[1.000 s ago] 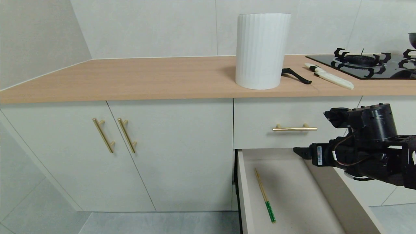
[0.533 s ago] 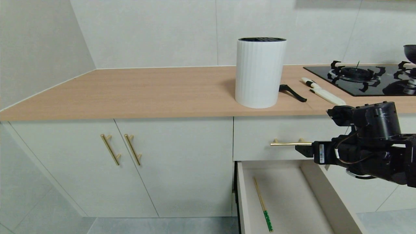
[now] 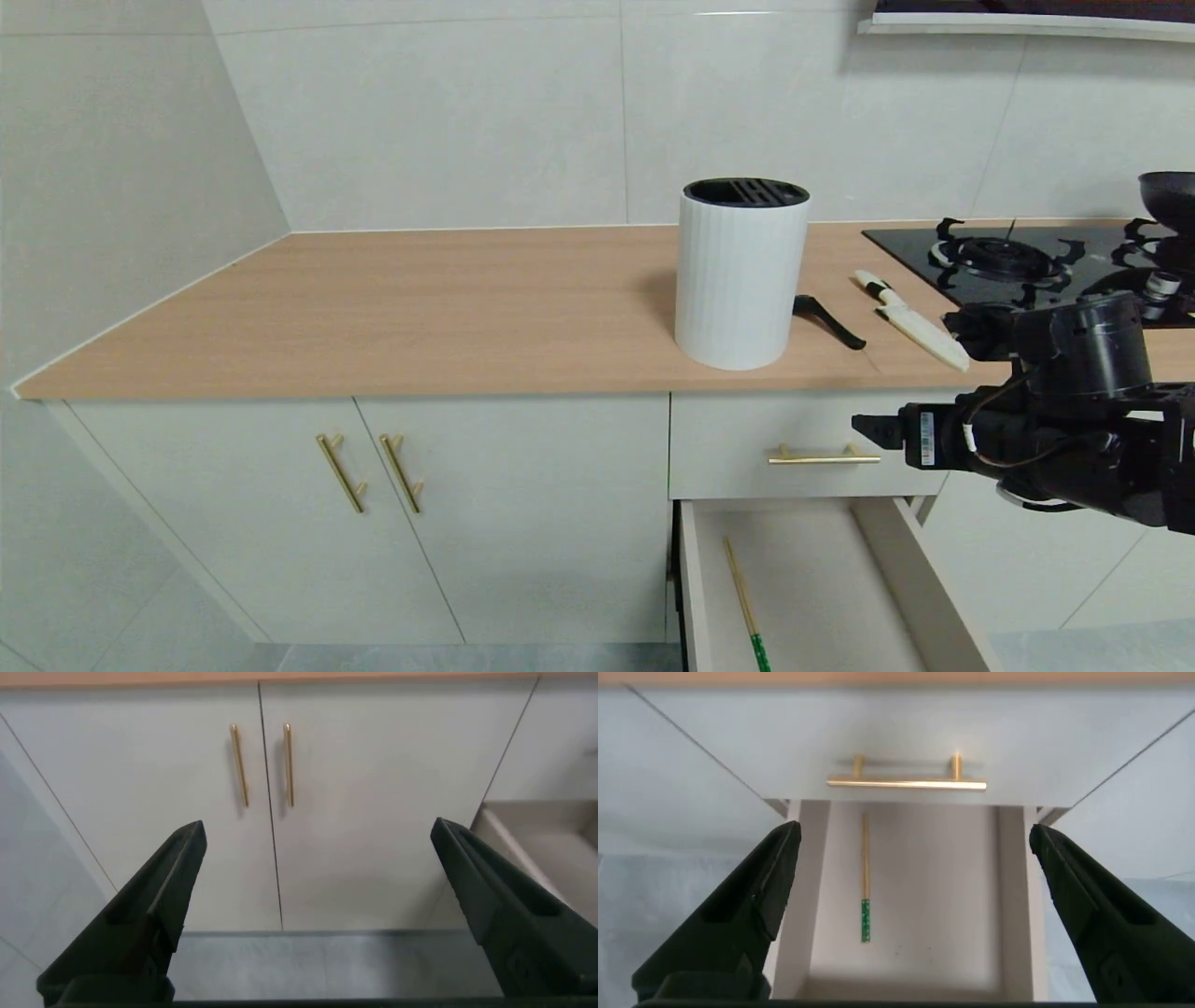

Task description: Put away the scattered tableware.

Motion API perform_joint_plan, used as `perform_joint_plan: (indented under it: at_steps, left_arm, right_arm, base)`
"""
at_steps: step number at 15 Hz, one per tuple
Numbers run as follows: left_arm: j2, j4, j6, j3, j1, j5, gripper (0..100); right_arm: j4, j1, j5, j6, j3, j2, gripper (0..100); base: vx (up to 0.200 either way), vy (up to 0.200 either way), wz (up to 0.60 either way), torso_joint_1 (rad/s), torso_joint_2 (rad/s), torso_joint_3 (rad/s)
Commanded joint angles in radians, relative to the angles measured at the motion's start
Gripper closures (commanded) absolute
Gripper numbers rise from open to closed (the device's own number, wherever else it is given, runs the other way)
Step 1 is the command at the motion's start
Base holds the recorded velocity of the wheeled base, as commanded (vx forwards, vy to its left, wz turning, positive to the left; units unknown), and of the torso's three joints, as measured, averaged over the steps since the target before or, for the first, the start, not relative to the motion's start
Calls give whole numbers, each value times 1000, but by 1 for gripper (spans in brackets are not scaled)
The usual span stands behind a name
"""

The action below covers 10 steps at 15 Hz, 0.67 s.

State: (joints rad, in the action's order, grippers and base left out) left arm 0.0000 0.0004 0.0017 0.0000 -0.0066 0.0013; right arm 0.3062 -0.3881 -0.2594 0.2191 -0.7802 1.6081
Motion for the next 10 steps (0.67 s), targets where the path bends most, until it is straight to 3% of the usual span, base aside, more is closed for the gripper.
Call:
perform_joint_plan:
  at_steps: [1,6,10]
  left_arm:
    - [0,0,0,0,0,0,0]
    - [0,0,0,0,0,0,0]
    - [0,0,0,0,0,0,0]
  right_arm:
    - [1,0,0,0,1,12,0]
    - [2,0,0,0,1,27,0]
    - [7,14,5,-1,-1,35,0]
  base:
    - [0,0,0,212,-500,-281]
    - [0,0,0,211,-480,-278]
    - [0,0,0,48,-101,-55]
